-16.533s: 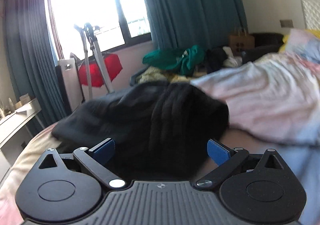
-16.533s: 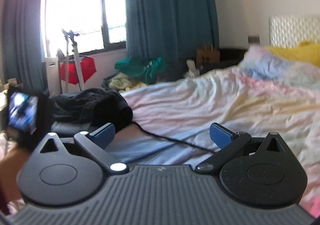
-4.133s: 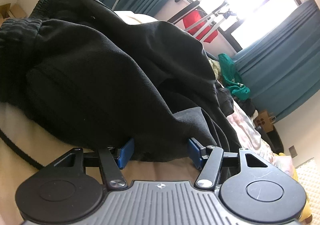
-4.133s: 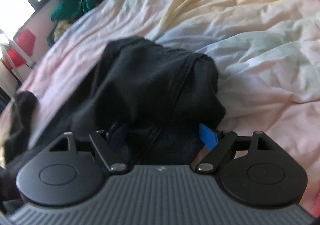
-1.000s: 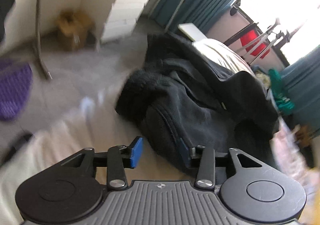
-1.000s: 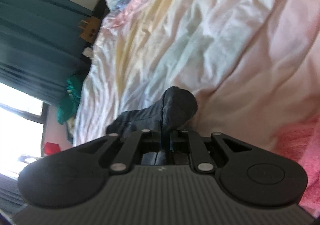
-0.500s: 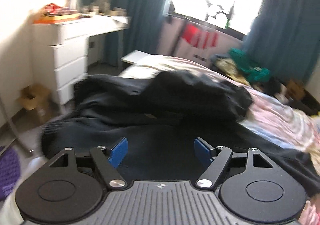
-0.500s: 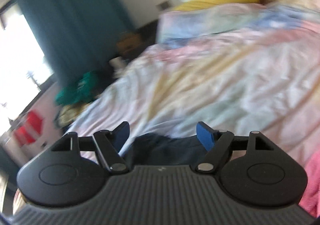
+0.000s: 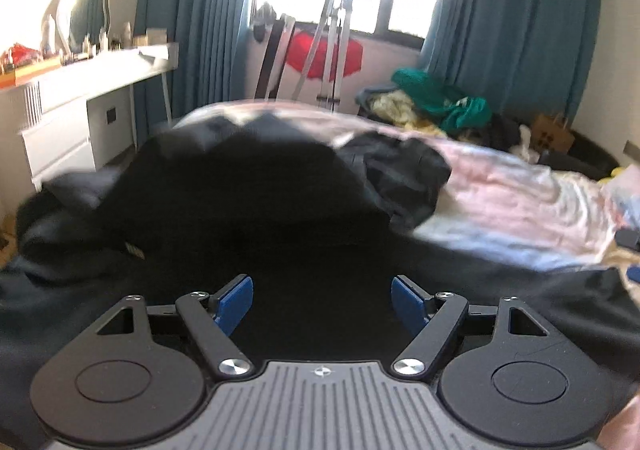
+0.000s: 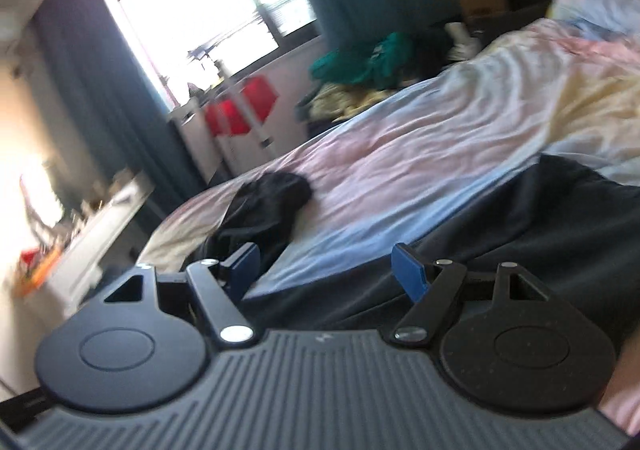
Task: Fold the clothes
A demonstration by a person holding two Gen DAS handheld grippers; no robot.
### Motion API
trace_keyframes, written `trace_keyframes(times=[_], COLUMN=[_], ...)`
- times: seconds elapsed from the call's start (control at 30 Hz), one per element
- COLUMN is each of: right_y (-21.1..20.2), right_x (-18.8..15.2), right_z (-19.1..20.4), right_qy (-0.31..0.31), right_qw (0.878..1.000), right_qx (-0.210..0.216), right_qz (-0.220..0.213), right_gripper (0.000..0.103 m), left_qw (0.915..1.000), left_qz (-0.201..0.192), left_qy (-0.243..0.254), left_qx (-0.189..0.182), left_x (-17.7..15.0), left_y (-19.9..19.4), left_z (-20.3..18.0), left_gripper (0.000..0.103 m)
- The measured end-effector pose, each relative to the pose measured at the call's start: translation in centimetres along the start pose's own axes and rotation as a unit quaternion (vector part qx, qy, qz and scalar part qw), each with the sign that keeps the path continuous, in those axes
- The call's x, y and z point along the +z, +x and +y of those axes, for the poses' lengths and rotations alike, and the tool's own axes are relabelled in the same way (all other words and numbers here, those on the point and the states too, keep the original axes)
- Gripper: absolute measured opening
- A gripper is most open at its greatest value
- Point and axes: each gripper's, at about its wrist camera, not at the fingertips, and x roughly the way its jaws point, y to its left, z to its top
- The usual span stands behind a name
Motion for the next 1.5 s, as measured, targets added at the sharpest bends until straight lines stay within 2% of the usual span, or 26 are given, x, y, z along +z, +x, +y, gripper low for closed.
trace_keyframes(times=[0.13, 0.37, 0.5, 0.6, 0.7, 0.8, 0.9, 1.0, 1.1, 1.2, 1.23, 1.3, 1.33, 1.37, 1.5], right_y=[1.4, 3.4, 4.3, 6.4, 10.2, 15.9, 22.3, 28.4, 33.7, 37.2, 38.0, 39.2, 39.5, 39.7, 37.3], right_x=[-1.5, -2.8, -3.9, -3.7, -2.1, 0.2, 1.9, 2.9, 3.2, 3.4, 3.6, 4.3, 4.7, 5.2, 8.7], right_z=[2.4, 5.0, 5.3, 5.3, 5.2, 5.3, 5.8, 6.0, 5.0, 4.6, 5.0, 6.2, 6.7, 7.2, 9.1], right_qy=[-0.037, -0.073, -0.071, -0.057, -0.017, 0.019, 0.039, 0.052, 0.088, 0.116, 0.099, 0.054, 0.032, 0.015, -0.013], right_qw=[0.999, 0.996, 0.995, 0.994, 0.991, 0.989, 0.99, 0.992, 0.991, 0.989, 0.992, 0.995, 0.995, 0.994, 0.995], right_qx=[0.022, 0.043, 0.049, 0.057, 0.074, 0.083, 0.06, 0.025, -0.011, -0.021, -0.031, -0.06, -0.074, -0.084, -0.099], right_qz=[0.013, 0.018, 0.041, 0.075, 0.107, 0.123, 0.118, 0.111, 0.104, 0.085, 0.074, 0.066, 0.066, 0.068, 0.026], right_gripper=[0.076, 0.076, 0.076, 0.076, 0.076, 0.076, 0.076, 0.075, 0.076, 0.075, 0.071, 0.053, 0.029, 0.015, 0.009], left_qw=[0.9999, 0.9992, 0.9994, 0.9996, 0.9989, 0.9989, 0.9993, 0.9986, 0.9966, 0.9966, 0.9968, 0.9975, 0.9977, 0.9977, 0.9969], left_qz=[0.008, -0.011, -0.009, -0.002, 0.009, 0.026, 0.023, 0.023, 0.027, 0.009, 0.002, -0.008, -0.011, -0.011, -0.009], left_qy=[-0.01, 0.024, 0.014, -0.015, -0.044, -0.039, -0.028, -0.045, -0.071, -0.071, -0.067, -0.05, -0.044, -0.041, -0.046], left_qx=[0.003, 0.031, 0.029, 0.023, 0.013, 0.005, -0.004, -0.014, -0.032, -0.041, -0.043, -0.049, -0.051, -0.052, -0.063], left_x=[-1.0, -0.4, 0.2, 0.2, -0.5, -1.0, -1.3, -1.7, -2.0, -2.0, -2.0, -2.2, -2.3, -2.4, -2.4], left_y=[2.0, 2.2, 2.1, 2.1, 2.8, 4.0, 5.0, 6.6, 8.4, 9.3, 9.5, 9.6, 9.7, 9.7, 9.5], left_z=[0.6, 0.6, 1.4, 2.4, 3.2, 3.0, 3.0, 4.0, 5.2, 5.5, 5.5, 5.2, 5.0, 5.0, 5.4], left_gripper=[0.077, 0.078, 0.078, 0.078, 0.078, 0.078, 0.078, 0.078, 0.079, 0.081, 0.081, 0.081, 0.081, 0.081, 0.081])
